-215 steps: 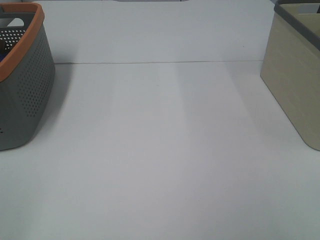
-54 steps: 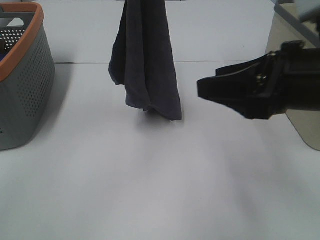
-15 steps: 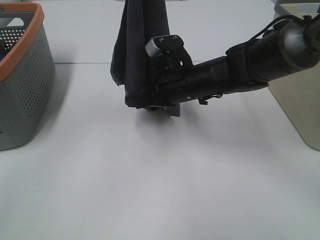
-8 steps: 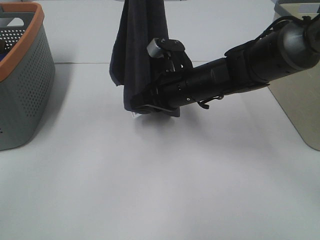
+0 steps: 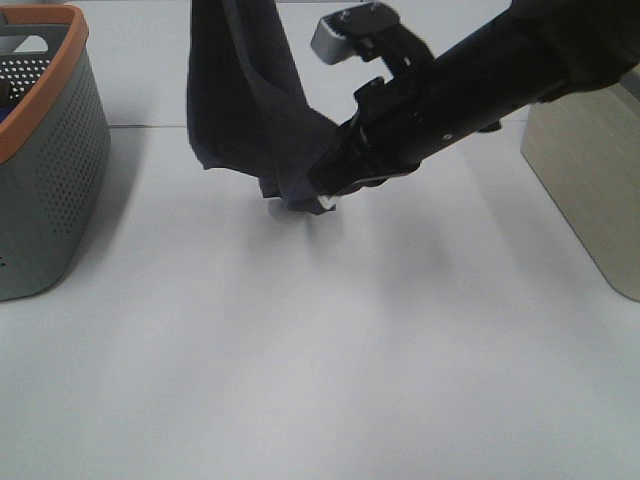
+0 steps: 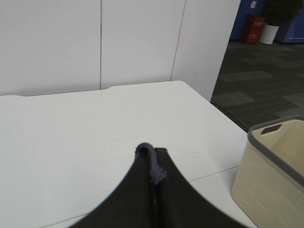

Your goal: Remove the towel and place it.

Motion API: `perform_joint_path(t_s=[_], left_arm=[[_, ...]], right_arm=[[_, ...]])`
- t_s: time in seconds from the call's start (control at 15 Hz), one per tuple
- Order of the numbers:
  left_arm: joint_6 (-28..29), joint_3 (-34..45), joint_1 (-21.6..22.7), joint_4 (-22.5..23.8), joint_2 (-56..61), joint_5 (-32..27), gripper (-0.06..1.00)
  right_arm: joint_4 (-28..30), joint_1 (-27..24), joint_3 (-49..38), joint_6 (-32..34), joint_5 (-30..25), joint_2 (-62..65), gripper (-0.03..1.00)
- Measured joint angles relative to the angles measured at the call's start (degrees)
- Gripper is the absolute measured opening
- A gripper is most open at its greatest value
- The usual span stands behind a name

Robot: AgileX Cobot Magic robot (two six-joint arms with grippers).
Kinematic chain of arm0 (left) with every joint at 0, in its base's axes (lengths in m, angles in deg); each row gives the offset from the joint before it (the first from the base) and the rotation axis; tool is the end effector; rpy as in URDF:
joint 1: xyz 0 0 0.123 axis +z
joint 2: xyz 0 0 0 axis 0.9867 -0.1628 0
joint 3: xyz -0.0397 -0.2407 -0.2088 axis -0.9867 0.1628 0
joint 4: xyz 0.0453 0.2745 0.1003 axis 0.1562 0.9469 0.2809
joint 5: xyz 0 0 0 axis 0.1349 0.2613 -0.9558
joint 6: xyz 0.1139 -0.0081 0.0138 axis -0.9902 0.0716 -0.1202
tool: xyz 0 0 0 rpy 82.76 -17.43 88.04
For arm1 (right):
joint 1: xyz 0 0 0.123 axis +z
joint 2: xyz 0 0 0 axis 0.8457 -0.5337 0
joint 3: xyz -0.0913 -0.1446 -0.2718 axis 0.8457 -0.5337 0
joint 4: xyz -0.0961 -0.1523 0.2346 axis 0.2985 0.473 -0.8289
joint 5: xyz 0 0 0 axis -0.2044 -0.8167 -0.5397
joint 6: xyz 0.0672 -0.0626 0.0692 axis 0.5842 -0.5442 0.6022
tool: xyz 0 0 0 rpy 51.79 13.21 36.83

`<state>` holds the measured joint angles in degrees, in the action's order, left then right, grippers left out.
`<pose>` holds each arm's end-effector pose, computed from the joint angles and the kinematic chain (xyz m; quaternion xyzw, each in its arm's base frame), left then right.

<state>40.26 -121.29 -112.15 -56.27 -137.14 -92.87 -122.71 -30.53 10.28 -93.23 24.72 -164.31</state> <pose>0.3845 -0.2248 0.4461 0.1134 0.7469 -0.2043 0.6225 0.3570 0.2311 0.2158 -0.4170 0.8289 0.2009 0.3142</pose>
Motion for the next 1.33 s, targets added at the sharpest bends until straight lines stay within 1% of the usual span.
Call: perform_joint_path(t_s=[0.13,0.27,0.33,0.4,0.47,0.53,0.67,0.8,0.87,0.93,1.0,1.13,1.2,1.27,1.33], left_arm=[[0.00,0.00,0.46,-0.80,1.49,-2.75,0.00],[0.00,0.00,0.74,-1.32,2.06,-4.76,0.00],[0.00,0.00,1.32,-2.69,2.06,-5.44,0.00],[0.00,1.72,4.01,-6.47,1.95,-4.70,0.00],[0.00,2.58,4.76,-7.68,1.95,-4.01,0.00],[0.00,4.53,6.02,-9.85,1.89,-2.12,0.00],[0.00,8.94,7.62,-13.29,1.72,3.21,0.00],[0.00,12.32,7.68,-13.64,1.43,10.14,0.00],[0.00,13.29,7.73,-13.58,1.32,13.06,0.00],[0.00,13.52,8.02,-13.46,0.40,15.76,0.00],[0.00,13.52,8.82,-13.46,-0.97,19.02,0.00],[0.74,13.52,11.29,-13.46,-4.64,23.61,0.00],[1.38,13.52,12.66,-13.18,-6.65,25.67,0.00],[1.83,13.52,14.15,-12.89,-8.88,28.93,0.00],[2.81,13.29,15.70,-12.09,-11.29,32.49,0.00]], right_arm=[[12.66,-1.60,0.00,7.05,0.17,7.33,0.02],[21.31,-4.81,1.38,11.12,-1.66,12.20,0.02],[25.21,-6.36,3.21,12.55,-4.47,13.41,0.02],[32.14,-8.25,8.19,14.67,-12.03,13.69,0.02],[33.75,-8.42,9.28,15.07,-13.18,13.69,0.02],[37.76,-8.54,11.86,15.30,-14.67,13.69,0.02],[46.75,-8.54,15.99,15.18,-14.78,13.69,0.02],[55.35,-8.54,18.68,15.13,-12.26,13.41,0.02],[58.16,-8.54,20.05,15.18,-10.49,12.66,0.02],[59.24,-8.54,21.08,15.18,-9.00,11.34,0.02],[59.64,-8.54,21.77,15.18,-7.62,9.80,0.02],[59.99,-8.54,24.12,16.21,-4.64,5.44,0.02],[60.22,-8.54,26.07,17.25,-1.83,2.64,0.02],[60.33,-8.54,28.36,18.33,1.15,-0.23,0.02],[60.39,-8.54,31.40,18.91,2.81,-3.38,0.02]])
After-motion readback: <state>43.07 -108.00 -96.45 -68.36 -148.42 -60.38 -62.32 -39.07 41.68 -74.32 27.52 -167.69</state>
